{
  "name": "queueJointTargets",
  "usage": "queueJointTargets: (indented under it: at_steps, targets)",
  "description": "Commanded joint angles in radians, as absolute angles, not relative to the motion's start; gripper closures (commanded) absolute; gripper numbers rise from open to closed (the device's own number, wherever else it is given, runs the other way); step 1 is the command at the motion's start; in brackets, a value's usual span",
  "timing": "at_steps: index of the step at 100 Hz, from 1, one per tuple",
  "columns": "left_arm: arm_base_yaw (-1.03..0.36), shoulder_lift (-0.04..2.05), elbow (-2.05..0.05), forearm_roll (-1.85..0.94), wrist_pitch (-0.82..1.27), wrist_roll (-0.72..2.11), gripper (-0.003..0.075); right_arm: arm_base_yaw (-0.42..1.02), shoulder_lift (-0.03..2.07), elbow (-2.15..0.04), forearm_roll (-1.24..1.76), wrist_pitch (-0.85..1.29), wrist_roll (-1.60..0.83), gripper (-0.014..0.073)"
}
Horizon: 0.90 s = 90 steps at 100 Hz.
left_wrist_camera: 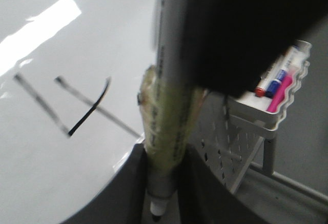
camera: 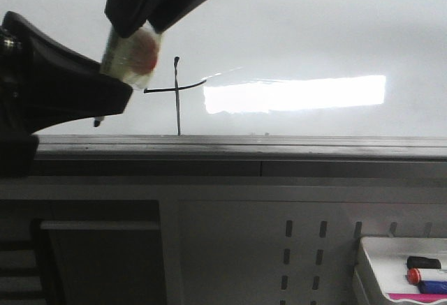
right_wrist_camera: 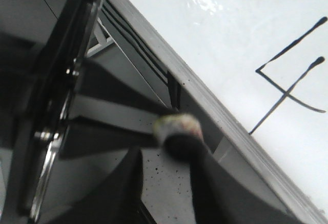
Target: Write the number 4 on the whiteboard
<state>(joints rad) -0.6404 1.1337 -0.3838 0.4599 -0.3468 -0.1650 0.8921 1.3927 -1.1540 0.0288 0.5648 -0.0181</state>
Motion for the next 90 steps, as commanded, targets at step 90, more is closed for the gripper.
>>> queueJointTargets:
  at_steps: [90]
  targets:
    - [-0.473,1.311,-0.684,-0.185,-0.015,-0.199,0.0631,0.83,1.33,-1.222,0.019,0.574,-0.027,0.0179]
